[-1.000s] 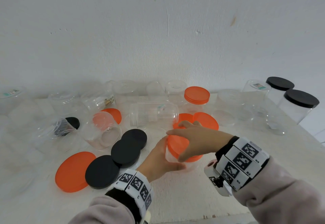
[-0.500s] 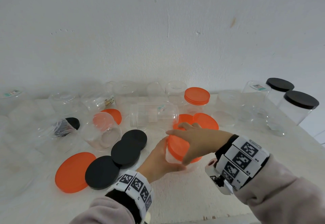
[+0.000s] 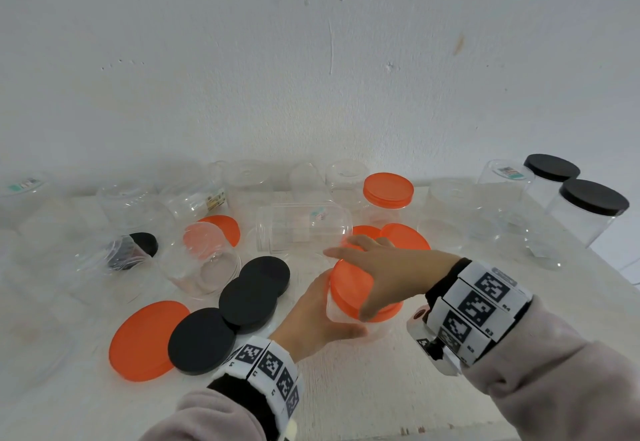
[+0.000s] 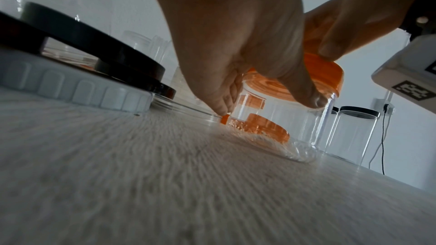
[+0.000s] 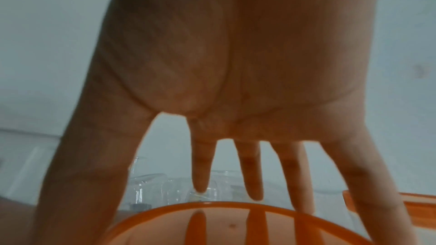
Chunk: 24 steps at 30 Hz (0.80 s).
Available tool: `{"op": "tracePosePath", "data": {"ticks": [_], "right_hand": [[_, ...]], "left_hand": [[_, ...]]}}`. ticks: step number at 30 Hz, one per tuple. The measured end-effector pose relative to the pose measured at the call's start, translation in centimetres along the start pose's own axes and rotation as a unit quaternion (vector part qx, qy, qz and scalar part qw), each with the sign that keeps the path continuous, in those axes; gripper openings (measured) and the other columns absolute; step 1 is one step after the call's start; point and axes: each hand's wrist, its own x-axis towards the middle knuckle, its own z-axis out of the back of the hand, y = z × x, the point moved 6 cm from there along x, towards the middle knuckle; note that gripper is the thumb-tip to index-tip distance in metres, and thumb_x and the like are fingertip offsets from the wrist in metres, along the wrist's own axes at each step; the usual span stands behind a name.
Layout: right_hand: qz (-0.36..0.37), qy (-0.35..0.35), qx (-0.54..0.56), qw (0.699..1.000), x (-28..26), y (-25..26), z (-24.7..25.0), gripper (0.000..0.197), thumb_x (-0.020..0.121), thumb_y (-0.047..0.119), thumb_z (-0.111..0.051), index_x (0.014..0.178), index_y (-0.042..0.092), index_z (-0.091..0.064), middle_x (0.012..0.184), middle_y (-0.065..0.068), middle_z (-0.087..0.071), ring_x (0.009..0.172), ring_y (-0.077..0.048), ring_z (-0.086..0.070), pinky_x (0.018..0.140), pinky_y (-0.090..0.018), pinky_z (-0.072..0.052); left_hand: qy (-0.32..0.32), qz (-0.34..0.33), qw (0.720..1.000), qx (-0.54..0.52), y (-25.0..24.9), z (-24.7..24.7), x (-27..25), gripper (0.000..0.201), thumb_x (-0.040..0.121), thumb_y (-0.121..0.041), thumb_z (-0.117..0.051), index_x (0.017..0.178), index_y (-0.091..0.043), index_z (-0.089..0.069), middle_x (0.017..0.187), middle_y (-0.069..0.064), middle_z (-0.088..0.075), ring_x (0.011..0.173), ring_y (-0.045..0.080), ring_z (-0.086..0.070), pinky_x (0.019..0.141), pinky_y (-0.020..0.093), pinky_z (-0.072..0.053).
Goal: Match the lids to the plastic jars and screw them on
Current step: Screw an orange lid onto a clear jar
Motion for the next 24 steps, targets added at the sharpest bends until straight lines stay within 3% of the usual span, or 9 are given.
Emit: {"op": "tracePosePath", "data": {"ticks": [2, 4, 9, 13, 16, 18, 24], "right_hand": [[0.006, 0.001, -0.004, 1.0, 0.2, 0.0, -0.1, 0.094, 0.072, 0.047, -0.074, 0.143, 0.054, -0.013, 0.152, 0.011, -0.014, 0.138, -0.027, -0.015, 0.104, -0.053, -0.035], [-0.001, -0.009, -0.004, 1.0, 0.4, -0.2, -0.3, 0.089, 0.071, 0.057, -0.071, 0.142, 0.053, -0.017, 0.146, 0.009, -0.022, 0.133, -0.027, -0.02, 0.101, -0.052, -0.037], [-0.046, -0.049, -0.024, 0.997, 0.9, -0.7, -0.5, 0.096, 0.067, 0.078, -0.058, 0.146, 0.044, -0.015, 0.136, 0.002, -0.03, 0.129, -0.034, -0.029, 0.094, -0.047, -0.042], [-0.024, 0.001, -0.018, 1.0, 0.6, -0.6, -0.5, 0.106, 0.065, 0.062, -0.074, 0.144, 0.052, -0.003, 0.15, 0.009, -0.013, 0.139, -0.031, -0.014, 0.102, -0.056, -0.034], [-0.004, 0.013, -0.014, 1.0, 0.3, -0.6, -0.2, 0.103, 0.067, 0.052, -0.077, 0.144, 0.055, -0.008, 0.15, 0.012, -0.014, 0.139, -0.027, -0.013, 0.106, -0.054, -0.033], [-0.005, 0.001, -0.009, 1.0, 0.4, -0.8, -0.3, 0.1, 0.068, 0.056, -0.075, 0.144, 0.054, -0.011, 0.148, 0.011, -0.019, 0.137, -0.025, -0.016, 0.105, -0.052, -0.034], [-0.013, -0.041, -0.025, 0.999, 0.7, -1.3, -0.9, 0.1, 0.067, 0.073, -0.062, 0.146, 0.05, -0.006, 0.144, 0.004, -0.025, 0.133, -0.028, -0.02, 0.1, -0.05, -0.038]], "left_hand": [[-0.001, 0.0, 1.0, 0.003, 0.0, 0.0, 0.0, 0.094, 0.066, -0.026, -0.087, 0.138, -0.034, -0.027, 0.132, -0.018, -0.044, 0.117, -0.003, -0.044, 0.088, 0.01, -0.037], [0.001, 0.002, 1.0, -0.001, 0.1, 0.0, 0.0, 0.097, 0.066, -0.027, -0.087, 0.142, -0.03, -0.026, 0.135, -0.015, -0.044, 0.121, 0.001, -0.044, 0.091, 0.012, -0.036], [0.004, -0.003, 1.0, -0.016, 0.0, 0.0, -0.1, 0.091, 0.066, -0.026, -0.087, 0.134, -0.04, -0.028, 0.132, -0.019, -0.046, 0.116, -0.009, -0.044, 0.086, 0.008, -0.037], [-0.002, 0.0, 1.0, -0.013, 0.0, 0.0, -0.1, 0.09, 0.066, -0.023, -0.087, 0.131, -0.04, -0.028, 0.131, -0.018, -0.046, 0.117, -0.004, -0.045, 0.084, 0.007, -0.038], [-0.003, 0.003, 1.0, -0.007, 0.0, 0.0, -0.1, 0.092, 0.066, -0.024, -0.087, 0.135, -0.037, -0.027, 0.132, -0.016, -0.045, 0.119, 0.001, -0.045, 0.088, 0.01, -0.038], [-0.002, 0.001, 1.0, -0.006, 0.0, 0.0, -0.1, 0.093, 0.067, -0.024, -0.087, 0.137, -0.036, -0.027, 0.133, -0.016, -0.045, 0.121, 0.002, -0.044, 0.093, 0.013, -0.036], [0.001, -0.006, 1.0, -0.008, 0.0, -0.1, -0.1, 0.094, 0.066, -0.029, -0.087, 0.137, -0.038, -0.027, 0.133, -0.019, -0.044, 0.118, -0.003, -0.045, 0.086, 0.008, -0.038]]}}
